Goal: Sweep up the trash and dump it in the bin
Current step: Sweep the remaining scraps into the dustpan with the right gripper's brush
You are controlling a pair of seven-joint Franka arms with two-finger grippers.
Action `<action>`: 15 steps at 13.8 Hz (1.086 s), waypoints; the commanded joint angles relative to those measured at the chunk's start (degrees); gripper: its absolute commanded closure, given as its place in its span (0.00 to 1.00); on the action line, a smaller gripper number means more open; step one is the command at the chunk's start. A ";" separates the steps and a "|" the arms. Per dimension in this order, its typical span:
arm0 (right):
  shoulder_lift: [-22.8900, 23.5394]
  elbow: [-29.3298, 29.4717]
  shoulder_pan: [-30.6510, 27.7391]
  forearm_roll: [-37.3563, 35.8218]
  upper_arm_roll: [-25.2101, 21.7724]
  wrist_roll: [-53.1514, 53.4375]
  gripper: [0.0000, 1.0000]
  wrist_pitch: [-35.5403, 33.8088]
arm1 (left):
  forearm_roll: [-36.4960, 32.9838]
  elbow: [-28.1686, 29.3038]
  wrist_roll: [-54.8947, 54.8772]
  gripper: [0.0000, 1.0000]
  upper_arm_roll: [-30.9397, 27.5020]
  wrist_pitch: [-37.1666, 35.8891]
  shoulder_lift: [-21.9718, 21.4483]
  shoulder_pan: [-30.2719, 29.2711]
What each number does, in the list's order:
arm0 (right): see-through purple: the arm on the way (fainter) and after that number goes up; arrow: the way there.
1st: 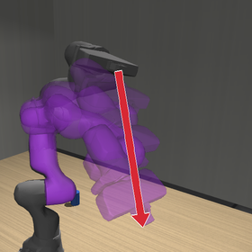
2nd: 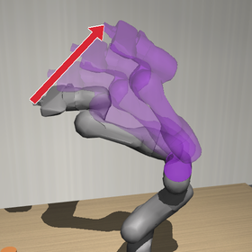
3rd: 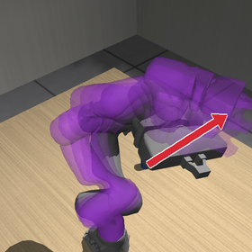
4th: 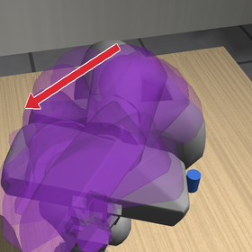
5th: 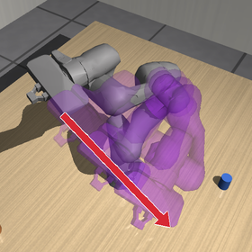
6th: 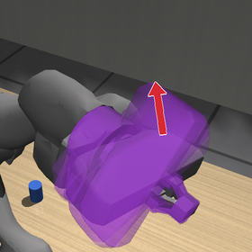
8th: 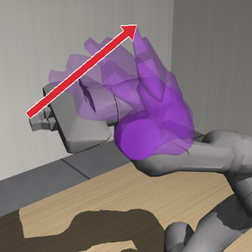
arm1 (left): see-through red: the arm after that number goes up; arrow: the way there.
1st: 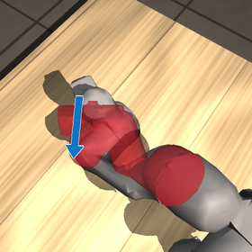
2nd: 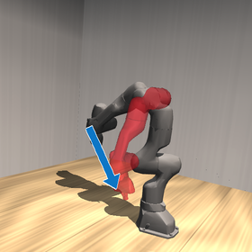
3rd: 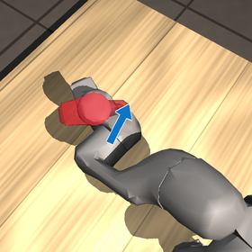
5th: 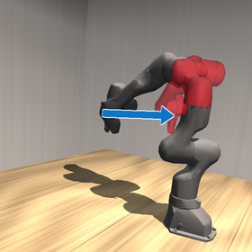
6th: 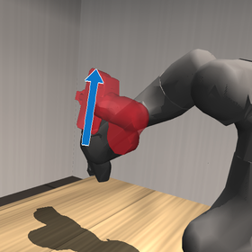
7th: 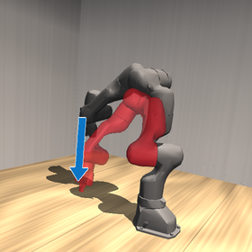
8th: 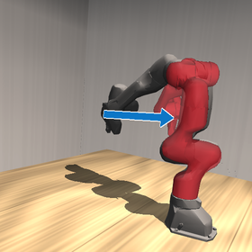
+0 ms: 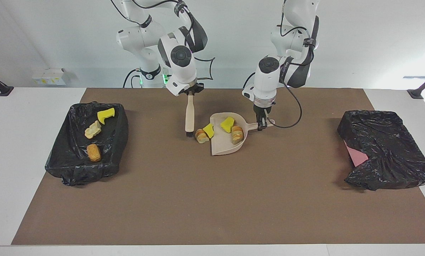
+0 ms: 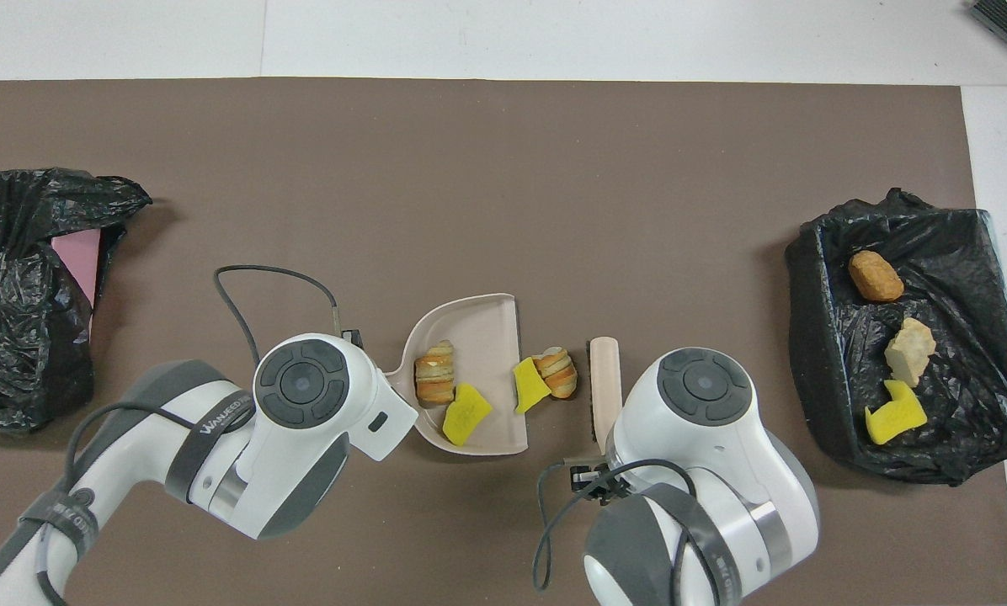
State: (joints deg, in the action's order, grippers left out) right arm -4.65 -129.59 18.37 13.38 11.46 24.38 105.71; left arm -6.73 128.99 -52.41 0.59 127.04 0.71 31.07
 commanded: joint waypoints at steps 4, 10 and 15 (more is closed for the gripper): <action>6.40 -0.57 2.97 0.06 0.94 -1.71 1.00 7.91 | -0.47 -2.17 7.41 1.00 0.11 -4.96 0.52 1.98; 9.30 5.21 6.68 4.55 0.94 -3.29 1.00 9.43 | -0.47 0.73 6.71 1.00 0.20 4.00 0.87 1.89; 8.35 8.38 6.16 4.55 0.85 -1.62 1.00 6.53 | 0.05 -2.15 -0.05 1.00 0.20 4.45 3.24 -2.49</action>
State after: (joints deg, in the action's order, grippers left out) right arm 4.16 -123.28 25.45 16.89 12.22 23.45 114.44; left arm -6.83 128.73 -49.47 0.91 129.94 1.85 31.41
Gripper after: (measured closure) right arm 0.744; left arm 0.687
